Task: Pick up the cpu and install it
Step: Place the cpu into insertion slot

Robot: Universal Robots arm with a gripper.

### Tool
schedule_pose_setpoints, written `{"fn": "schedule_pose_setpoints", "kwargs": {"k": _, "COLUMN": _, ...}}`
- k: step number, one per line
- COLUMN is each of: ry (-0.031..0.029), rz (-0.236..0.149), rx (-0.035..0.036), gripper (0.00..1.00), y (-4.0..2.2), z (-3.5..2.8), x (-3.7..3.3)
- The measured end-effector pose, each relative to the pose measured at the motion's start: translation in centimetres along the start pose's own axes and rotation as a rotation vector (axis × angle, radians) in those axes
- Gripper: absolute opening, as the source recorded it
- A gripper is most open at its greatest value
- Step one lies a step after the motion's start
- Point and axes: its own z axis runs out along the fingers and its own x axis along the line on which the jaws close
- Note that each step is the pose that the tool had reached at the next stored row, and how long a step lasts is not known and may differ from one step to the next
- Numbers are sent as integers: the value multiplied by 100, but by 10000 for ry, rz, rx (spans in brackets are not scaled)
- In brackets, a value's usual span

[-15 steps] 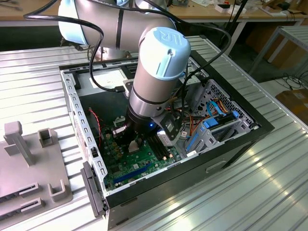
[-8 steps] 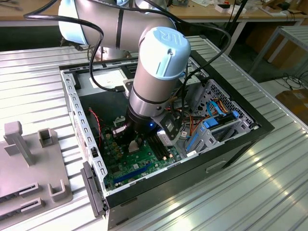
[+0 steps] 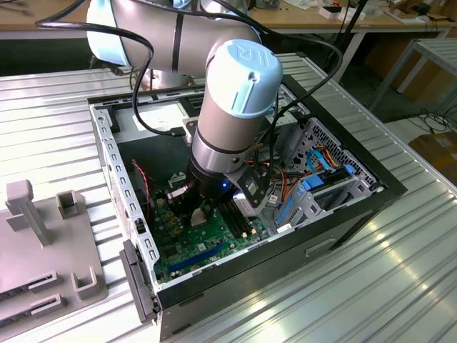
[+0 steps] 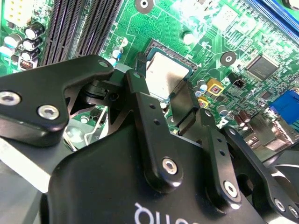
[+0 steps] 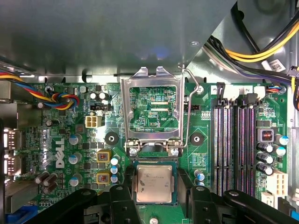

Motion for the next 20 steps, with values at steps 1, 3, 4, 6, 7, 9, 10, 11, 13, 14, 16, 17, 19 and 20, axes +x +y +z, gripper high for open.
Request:
{"fn": "schedule_pose_setpoints", "kwargs": {"k": 1, "ry": 0, "rz": -1, "rx": 1, "gripper": 46, "y": 0, "z": 3, "x": 0}}
{"fn": "schedule_pose_setpoints", "kwargs": {"k": 3, "ry": 0, "rz": 0, "rx": 0, "gripper": 46, "y": -1, "z": 8, "x": 0}}
{"fn": "schedule_pose_setpoints", "kwargs": {"k": 4, "ry": 0, "rz": 0, "rx": 0, "gripper": 46, "y": -1, "z": 9, "x": 0}}
{"fn": "schedule_pose_setpoints", "kwargs": {"k": 6, "ry": 0, "rz": 0, "rx": -1, "gripper": 46, "y": -1, "z": 9, "x": 0}}
{"fn": "schedule_pose_setpoints", "kwargs": {"k": 7, "ry": -1, "rz": -1, "rx": -1, "gripper": 46, "y": 0, "z": 9, "x": -1}}
{"fn": "schedule_pose_setpoints", "kwargs": {"k": 9, "ry": -2, "rz": -1, "rx": -3, "gripper": 46, "y": 0, "z": 6, "x": -1}}
{"fn": "schedule_pose_setpoints", "kwargs": {"k": 10, "ry": -2, "rz": -1, "rx": -5, "gripper": 46, "y": 0, "z": 1, "x": 0}}
{"fn": "schedule_pose_setpoints", "kwargs": {"k": 11, "ry": -6, "rz": 0, "rx": -11, "gripper": 46, "y": 2, "z": -2, "x": -1}}
{"fn": "schedule_pose_setpoints", "kwargs": {"k": 13, "ry": -3, "rz": -1, "rx": -3, "gripper": 46, "y": 1, "z": -8, "x": 0}}
{"fn": "schedule_pose_setpoints", "kwargs": {"k": 14, "ry": -1, "rz": 0, "rx": 0, "gripper": 46, "y": 0, "z": -9, "x": 0}}
{"fn": "schedule_pose_setpoints", "kwargs": {"k": 16, "ry": -1, "rz": -4, "rx": 0, "gripper": 46, "y": 1, "z": -9, "x": 0}}
{"fn": "schedule_pose_setpoints", "kwargs": {"k": 17, "ry": 0, "rz": -5, "rx": 2, "gripper": 46, "y": 1, "z": -10, "x": 0}}
{"fn": "schedule_pose_setpoints", "kwargs": {"k": 19, "ry": 0, "rz": -9, "rx": 23, "gripper": 46, "y": 1, "z": -18, "x": 0}}
{"fn": "schedule_pose_setpoints", "kwargs": {"k": 20, "ry": 0, "rz": -10, "rx": 32, "gripper": 46, "y": 1, "z": -22, "x": 0}}
